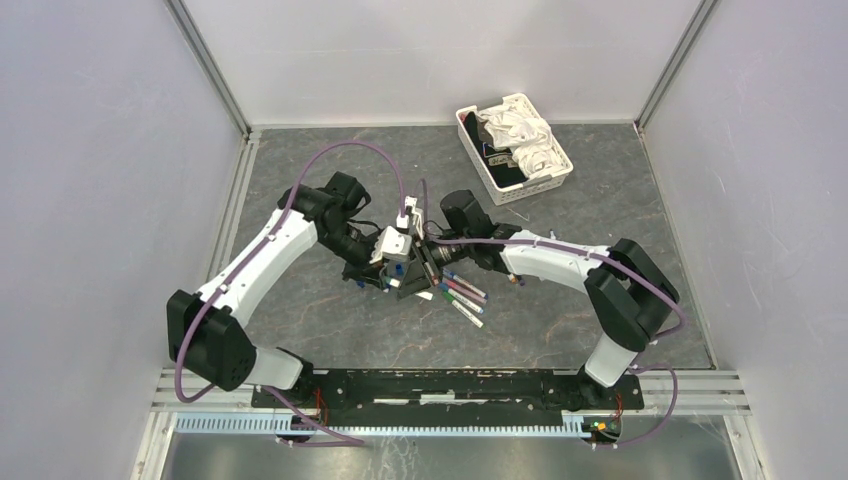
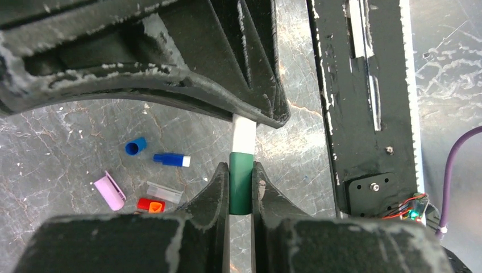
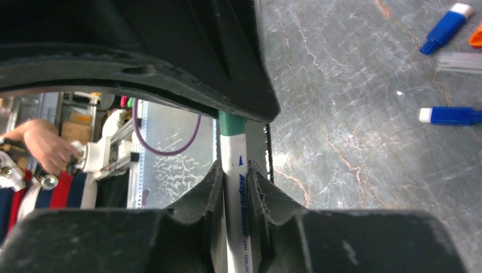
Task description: Open the pen caps
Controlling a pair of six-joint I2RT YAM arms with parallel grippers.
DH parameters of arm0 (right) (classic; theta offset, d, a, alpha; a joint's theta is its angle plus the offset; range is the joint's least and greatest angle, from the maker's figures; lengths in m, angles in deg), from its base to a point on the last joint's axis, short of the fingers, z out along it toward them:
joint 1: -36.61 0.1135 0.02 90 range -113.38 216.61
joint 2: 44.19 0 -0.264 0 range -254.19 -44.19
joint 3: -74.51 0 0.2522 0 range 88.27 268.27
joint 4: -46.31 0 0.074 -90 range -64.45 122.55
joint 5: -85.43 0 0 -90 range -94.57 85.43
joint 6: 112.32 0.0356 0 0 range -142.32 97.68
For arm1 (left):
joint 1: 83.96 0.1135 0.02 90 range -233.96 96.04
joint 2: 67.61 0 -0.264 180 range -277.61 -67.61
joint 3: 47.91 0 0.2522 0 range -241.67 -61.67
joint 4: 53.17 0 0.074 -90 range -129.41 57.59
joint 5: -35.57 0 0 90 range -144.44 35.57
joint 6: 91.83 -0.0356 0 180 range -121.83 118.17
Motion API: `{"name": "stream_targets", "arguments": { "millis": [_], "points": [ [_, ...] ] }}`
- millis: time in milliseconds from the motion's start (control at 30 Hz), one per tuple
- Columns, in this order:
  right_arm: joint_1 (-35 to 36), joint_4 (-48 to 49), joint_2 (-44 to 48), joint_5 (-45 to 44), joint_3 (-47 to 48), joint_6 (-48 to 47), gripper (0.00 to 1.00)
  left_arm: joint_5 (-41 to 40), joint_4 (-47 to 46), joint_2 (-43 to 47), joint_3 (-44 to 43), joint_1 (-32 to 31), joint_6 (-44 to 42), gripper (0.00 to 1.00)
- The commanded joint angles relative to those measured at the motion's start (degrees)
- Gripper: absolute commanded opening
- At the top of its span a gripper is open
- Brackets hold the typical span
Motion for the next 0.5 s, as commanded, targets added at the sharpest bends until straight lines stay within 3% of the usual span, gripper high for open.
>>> {"name": "stream_targets", "arguments": {
  "millis": [0,33,167,300,467],
  "points": [
    [-0.4,3.8,0.5,0.3,-0.5,1.8,0.11,1.5,-0.7,0.3,-1.4,-0.1,1.3,0.02],
    [-0.7,4.0,1.0,-0.4,-1.5,2.0,0.00,0.7,-0.9,0.2,-1.4,-0.1,1.3,0.02],
    [-2.2,-0.6,3.4,-2.0,-4.7,-2.2,0.00,-4.2,-1.9,-0.2,-2.0,1.8,0.5,0.02],
    [-4.3,-4.1,7.6,-4.1,-10.5,-6.4,0.00,-8.1,-2.0,-1.8,-3.4,8.7,-3.1,0.02],
    [-7.0,-6.4,11.3,-4.3,-16.7,-8.7,0.00,-9.7,-6.0,-1.3,0.6,12.7,-4.6,0.02]
  ]
}}
